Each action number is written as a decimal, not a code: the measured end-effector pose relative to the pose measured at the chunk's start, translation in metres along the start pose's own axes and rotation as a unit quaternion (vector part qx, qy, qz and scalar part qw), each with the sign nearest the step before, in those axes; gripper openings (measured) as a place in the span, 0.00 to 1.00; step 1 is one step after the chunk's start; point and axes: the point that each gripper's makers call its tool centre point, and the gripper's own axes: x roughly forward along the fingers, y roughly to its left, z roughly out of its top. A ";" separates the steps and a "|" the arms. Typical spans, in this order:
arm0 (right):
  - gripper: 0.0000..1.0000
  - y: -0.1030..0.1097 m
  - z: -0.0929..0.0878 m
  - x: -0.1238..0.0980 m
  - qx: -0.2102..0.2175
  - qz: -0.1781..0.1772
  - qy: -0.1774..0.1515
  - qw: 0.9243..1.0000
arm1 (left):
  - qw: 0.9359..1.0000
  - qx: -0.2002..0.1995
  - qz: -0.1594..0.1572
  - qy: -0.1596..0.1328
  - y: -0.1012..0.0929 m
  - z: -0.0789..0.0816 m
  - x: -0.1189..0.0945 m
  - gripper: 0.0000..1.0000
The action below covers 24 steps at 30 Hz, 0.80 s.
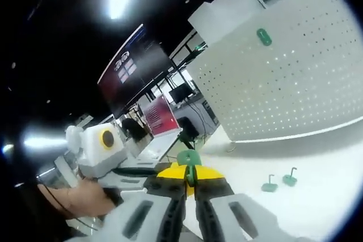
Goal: Insert the hook assembly into the mounting plate slot until the hook locks in place.
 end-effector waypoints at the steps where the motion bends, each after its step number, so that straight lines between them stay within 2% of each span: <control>1: 0.00 -0.001 0.001 0.000 -0.013 -0.003 0.002 1.000 | 1.000 -0.017 0.001 -0.001 0.000 0.000 0.000 0.04; 3: 0.00 -0.004 0.000 0.000 -0.044 -0.015 0.014 0.999 | 0.999 -0.035 -0.009 0.001 0.001 -0.002 0.000 0.04; 8: 0.00 -0.003 0.007 0.000 -0.052 -0.013 0.006 0.999 | 0.999 -0.035 -0.008 -0.008 0.000 0.000 -0.003 0.06; 9: 0.00 -0.004 0.008 0.000 -0.052 -0.013 0.005 0.999 | 0.999 -0.038 -0.003 -0.012 0.002 0.001 -0.003 0.10; 11: 0.00 -0.007 0.011 0.000 -0.052 -0.016 0.002 0.999 | 0.998 -0.055 -0.014 -0.015 0.000 0.001 -0.002 0.23; 15: 0.00 -0.012 0.019 -0.003 -0.056 -0.022 -0.006 0.998 | 0.998 -0.045 -0.018 -0.026 -0.003 0.005 -0.005 0.31; 17: 0.00 -0.014 0.025 -0.004 -0.062 -0.026 -0.013 0.998 | 0.998 -0.048 -0.017 -0.030 -0.003 0.007 -0.005 0.41; 19: 0.00 -0.018 0.032 -0.005 -0.089 -0.034 -0.020 0.995 | 0.998 -0.052 -0.013 -0.032 -0.002 0.008 -0.006 0.50; 22: 0.00 -0.021 0.038 -0.005 -0.107 -0.042 -0.024 0.993 | 0.998 -0.050 0.003 -0.033 0.005 0.008 -0.009 0.52; 24: 0.00 -0.024 0.045 -0.005 -0.110 -0.047 -0.031 0.992 | 0.997 -0.059 0.007 -0.042 0.008 0.011 -0.011 0.59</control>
